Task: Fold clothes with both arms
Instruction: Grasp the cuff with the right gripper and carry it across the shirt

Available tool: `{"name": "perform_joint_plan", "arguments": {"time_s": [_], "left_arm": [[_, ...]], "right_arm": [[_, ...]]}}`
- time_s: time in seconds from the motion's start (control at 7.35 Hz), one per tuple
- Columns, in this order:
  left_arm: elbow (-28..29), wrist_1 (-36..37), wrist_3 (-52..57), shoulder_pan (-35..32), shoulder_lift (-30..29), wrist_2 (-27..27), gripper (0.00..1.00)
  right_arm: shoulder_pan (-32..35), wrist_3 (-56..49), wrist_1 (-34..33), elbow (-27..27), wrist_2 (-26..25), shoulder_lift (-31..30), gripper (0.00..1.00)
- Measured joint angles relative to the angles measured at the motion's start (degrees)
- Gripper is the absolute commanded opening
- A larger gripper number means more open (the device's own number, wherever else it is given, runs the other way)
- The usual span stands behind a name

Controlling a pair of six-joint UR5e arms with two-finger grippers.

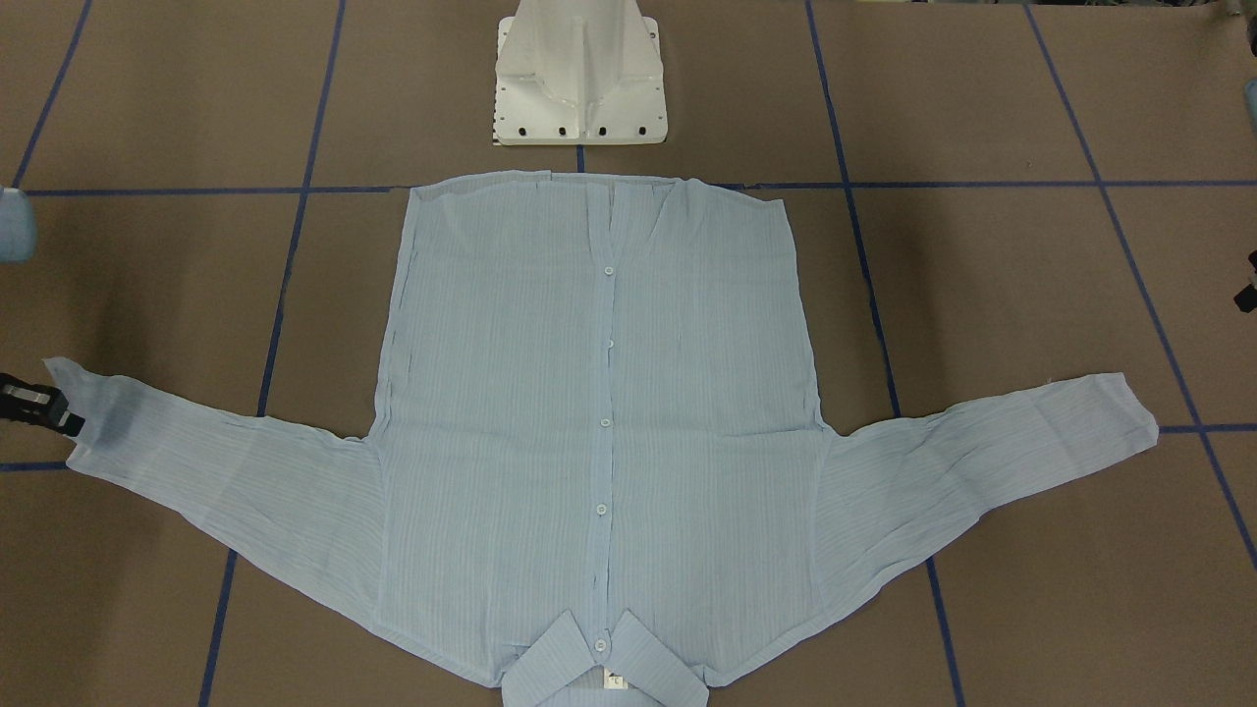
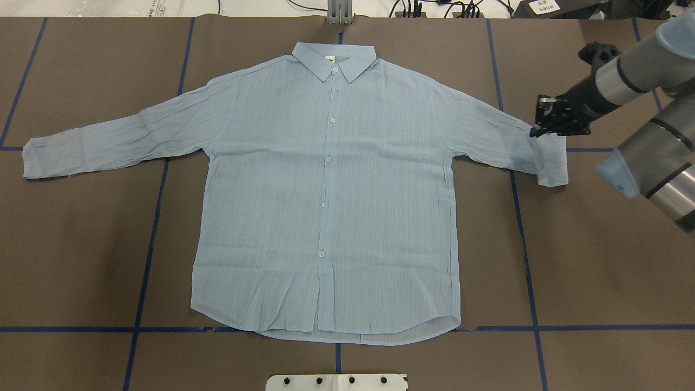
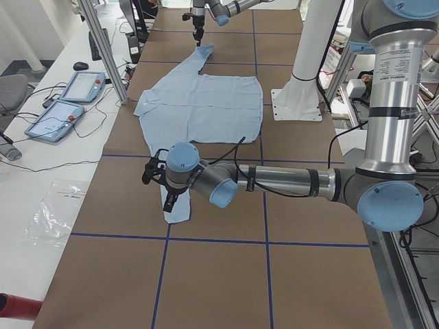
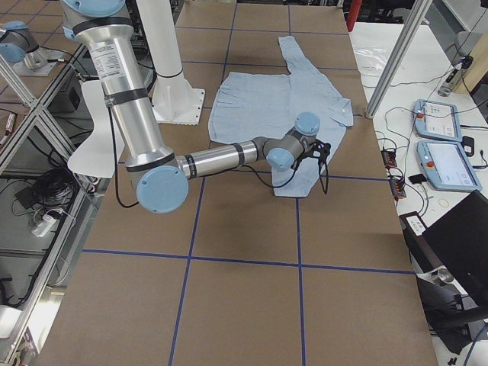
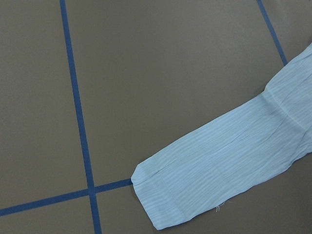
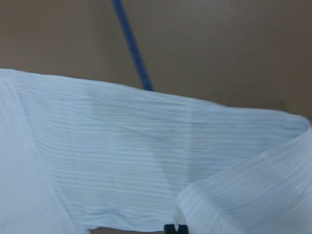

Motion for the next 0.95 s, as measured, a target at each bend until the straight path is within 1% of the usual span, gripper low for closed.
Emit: {"name": "perform_joint_plan", "arguments": {"time_s": [0.14, 0.27, 0.41, 0.68, 0.95], "left_arm": [[0.08, -0.04, 0.05, 0.0, -0.02, 0.08, 1.0], [0.11, -0.09, 0.05, 0.0, -0.09, 0.12, 1.0], [0.05, -0.01, -0.09, 0.0, -0.24, 0.16, 1.0], [-0.25, 0.15, -1.25, 0.0, -0.51, 0.21, 1.0], [-0.28, -0.12, -1.34, 0.06, -0.28, 0.16, 1.0]], "right_arm": [[-3.03, 7.44, -0.07, -0.88, -3.04, 4.75, 0.0], [-5.25, 15.2, -0.14, -3.93, -6.04, 11.21, 0.0], [-7.27, 21.8, -0.13, -8.75, -8.92, 18.82, 0.0], [-13.16, 29.24, 0.13, -20.06, -17.32, 33.51, 0.0], [-17.66, 32.62, 0.41, -29.09, -23.75, 43.24, 0.0]]}}
